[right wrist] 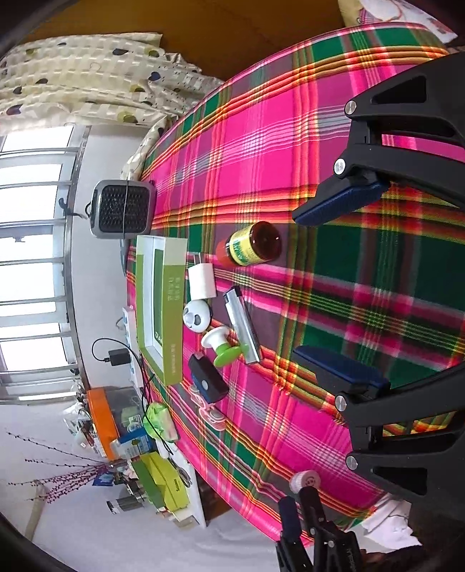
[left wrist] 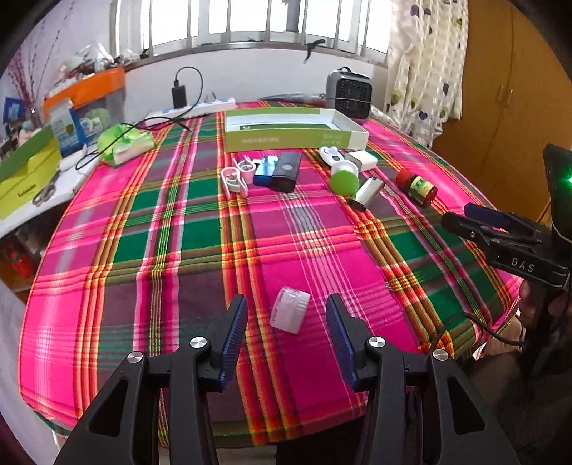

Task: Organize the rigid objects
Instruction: 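Close the left gripper around the white translucent cap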

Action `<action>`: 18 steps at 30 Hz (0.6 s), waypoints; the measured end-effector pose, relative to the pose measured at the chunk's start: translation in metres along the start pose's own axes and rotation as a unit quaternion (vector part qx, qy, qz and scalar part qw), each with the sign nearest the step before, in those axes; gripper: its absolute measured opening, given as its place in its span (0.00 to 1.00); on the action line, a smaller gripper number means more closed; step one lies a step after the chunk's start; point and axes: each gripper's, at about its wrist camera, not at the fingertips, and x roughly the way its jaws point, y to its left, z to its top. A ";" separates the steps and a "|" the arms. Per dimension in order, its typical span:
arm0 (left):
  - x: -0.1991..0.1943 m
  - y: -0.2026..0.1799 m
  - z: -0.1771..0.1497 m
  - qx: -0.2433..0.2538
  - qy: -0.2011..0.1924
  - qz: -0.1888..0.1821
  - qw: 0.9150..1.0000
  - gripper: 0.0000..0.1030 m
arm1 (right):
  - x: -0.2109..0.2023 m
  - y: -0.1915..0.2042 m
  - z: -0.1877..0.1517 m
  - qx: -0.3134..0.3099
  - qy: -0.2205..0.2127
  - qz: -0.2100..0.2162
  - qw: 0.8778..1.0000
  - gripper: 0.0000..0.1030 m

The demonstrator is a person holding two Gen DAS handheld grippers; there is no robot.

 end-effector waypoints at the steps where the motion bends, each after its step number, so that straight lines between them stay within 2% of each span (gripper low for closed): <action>1: 0.000 0.000 -0.001 0.001 0.001 0.001 1.000 0.43 | 0.000 0.000 -0.001 0.001 0.000 0.000 1.000 0.68; 18: 0.006 0.000 -0.006 -0.008 0.013 0.010 1.000 0.43 | 0.001 0.000 -0.008 -0.001 0.009 0.002 1.000 0.68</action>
